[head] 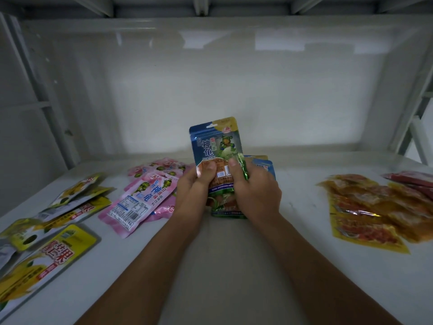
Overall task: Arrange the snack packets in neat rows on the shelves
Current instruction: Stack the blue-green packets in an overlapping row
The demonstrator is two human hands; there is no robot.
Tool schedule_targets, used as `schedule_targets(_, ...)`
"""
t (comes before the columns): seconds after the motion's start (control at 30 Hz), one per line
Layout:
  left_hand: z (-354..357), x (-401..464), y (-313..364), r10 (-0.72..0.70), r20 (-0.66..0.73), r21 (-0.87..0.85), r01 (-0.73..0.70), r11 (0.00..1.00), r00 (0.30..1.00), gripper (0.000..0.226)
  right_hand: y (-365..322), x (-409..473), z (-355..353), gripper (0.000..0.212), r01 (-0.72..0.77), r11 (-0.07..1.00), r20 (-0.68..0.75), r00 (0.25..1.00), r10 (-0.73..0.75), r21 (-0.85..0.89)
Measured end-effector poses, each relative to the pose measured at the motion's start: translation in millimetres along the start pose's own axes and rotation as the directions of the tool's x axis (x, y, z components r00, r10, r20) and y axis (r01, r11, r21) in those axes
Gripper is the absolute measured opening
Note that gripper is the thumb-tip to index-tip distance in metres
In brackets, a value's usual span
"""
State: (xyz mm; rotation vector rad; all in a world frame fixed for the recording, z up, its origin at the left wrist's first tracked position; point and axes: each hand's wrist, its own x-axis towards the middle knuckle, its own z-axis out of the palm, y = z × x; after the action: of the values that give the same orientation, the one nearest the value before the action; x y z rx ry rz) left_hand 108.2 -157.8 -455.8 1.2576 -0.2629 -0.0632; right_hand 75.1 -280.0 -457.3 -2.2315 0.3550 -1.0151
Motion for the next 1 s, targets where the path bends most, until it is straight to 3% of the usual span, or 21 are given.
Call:
schedule_targets(0.13,1,-2,0,0.012,0.083,0.038,-0.015,0.999,0.996,0.021,3,3,-1,0.042,-0.026,0.999,-0.023,0.999,0.027,0.038)
schedule_targets(0.37,-1,0,-4,0.084,0.070,0.106,-0.091,0.990,0.994,0.026,-1,-2,3,0.058,0.033,0.996,-0.007,0.999,-0.033,0.078)
schedule_targets(0.6,-2,3,-7,0.113,0.069,0.118,-0.121,0.986,0.991,0.024,0,2,4,0.023,0.020,0.962,0.037,0.999,-0.031,0.273)
schedule_targets(0.7,-2,5,-9,0.097,0.042,0.076,-0.100,0.992,0.994,0.021,0,2,4,0.019,0.033,0.950,0.023,0.999,-0.043,0.310)
schedule_targets(0.83,-5,9,-13,0.135,0.016,0.173,-0.136,0.976,0.991,0.017,2,3,6,0.017,0.029,0.936,0.019,0.999,-0.039,0.351)
schedule_targets(1.0,-6,9,-12,0.147,0.019,0.156,-0.149,0.977,0.989,0.017,3,3,7,0.018,0.033,0.936,0.024,0.999,-0.044,0.350)
